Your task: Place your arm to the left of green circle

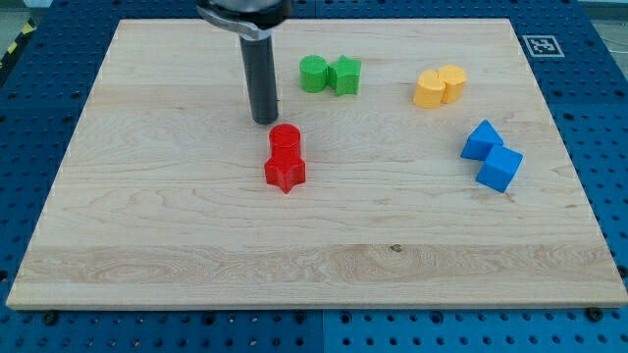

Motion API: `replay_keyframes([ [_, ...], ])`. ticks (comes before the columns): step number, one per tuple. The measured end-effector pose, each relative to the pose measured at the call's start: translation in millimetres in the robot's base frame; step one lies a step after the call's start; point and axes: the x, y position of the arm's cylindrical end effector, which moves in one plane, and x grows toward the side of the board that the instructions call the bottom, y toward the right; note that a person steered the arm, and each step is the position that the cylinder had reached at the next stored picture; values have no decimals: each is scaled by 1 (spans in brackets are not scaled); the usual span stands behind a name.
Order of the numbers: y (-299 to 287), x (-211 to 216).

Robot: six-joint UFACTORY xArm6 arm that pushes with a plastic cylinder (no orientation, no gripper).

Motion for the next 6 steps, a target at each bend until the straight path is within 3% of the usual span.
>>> replay_keyframes([
  [2,-75,-24],
  [6,-76,-35],
])
